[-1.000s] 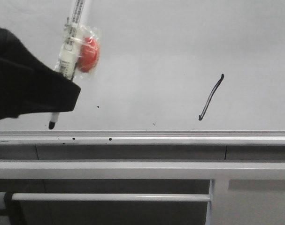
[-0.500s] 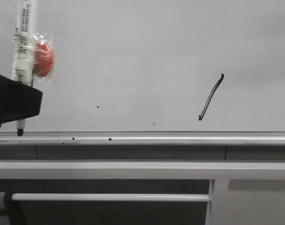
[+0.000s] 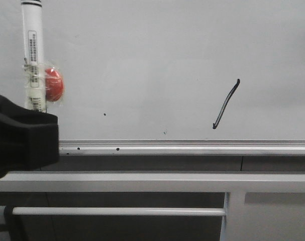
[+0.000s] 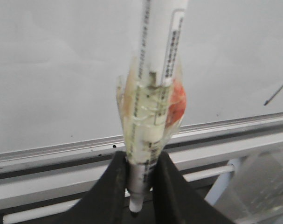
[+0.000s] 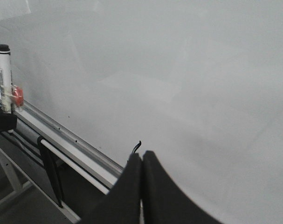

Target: Write number 1 on whiteboard

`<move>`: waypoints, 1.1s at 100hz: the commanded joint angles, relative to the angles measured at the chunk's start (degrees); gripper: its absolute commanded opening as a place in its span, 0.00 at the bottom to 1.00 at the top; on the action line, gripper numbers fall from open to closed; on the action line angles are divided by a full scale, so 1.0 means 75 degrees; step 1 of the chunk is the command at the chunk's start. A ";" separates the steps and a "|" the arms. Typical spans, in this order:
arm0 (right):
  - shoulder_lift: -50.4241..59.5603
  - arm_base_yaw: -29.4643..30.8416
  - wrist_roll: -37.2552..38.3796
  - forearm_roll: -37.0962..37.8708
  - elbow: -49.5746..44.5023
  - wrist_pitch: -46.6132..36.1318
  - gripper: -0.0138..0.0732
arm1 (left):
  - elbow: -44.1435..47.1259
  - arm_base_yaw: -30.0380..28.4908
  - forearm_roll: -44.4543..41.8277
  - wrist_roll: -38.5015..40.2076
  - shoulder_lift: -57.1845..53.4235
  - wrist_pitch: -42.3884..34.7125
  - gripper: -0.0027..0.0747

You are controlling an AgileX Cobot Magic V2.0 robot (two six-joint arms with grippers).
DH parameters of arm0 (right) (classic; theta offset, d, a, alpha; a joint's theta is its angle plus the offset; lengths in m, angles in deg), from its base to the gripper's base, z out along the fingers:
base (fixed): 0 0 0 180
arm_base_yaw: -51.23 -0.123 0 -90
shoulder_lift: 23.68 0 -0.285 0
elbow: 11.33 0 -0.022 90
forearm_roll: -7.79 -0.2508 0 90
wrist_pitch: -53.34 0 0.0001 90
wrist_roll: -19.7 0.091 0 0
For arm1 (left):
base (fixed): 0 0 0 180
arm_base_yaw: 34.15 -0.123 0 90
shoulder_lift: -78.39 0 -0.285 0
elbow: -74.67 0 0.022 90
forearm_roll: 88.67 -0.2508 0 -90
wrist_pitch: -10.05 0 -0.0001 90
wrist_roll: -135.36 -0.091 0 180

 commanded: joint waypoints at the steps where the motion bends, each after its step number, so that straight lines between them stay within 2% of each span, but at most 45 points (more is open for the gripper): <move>1: -0.0046 0.0023 0.0017 0.0446 0.0197 -0.0378 0.09 | -0.0156 0.0049 -0.0463 0.0829 0.0389 0.0976 0.01; 25: -0.0046 0.0023 0.0017 0.0497 0.0197 -0.0319 0.09 | -0.0190 0.0049 -0.0492 0.1630 0.1273 0.1578 0.01; 72: -0.0046 0.0023 0.0017 0.0694 0.0197 -0.0239 0.09 | -0.0422 0.0013 -0.0492 0.1581 0.1288 0.1578 0.01; 93: -0.0046 0.0023 0.0017 0.0707 0.0197 -0.0239 0.09 | -0.0667 -0.0495 -0.0492 0.1371 0.1288 0.1443 0.01; 110: -0.0046 0.0023 0.0017 0.0707 0.0197 -0.0239 0.09 | -0.0908 -0.0857 -0.0492 0.1355 0.1288 0.0834 0.01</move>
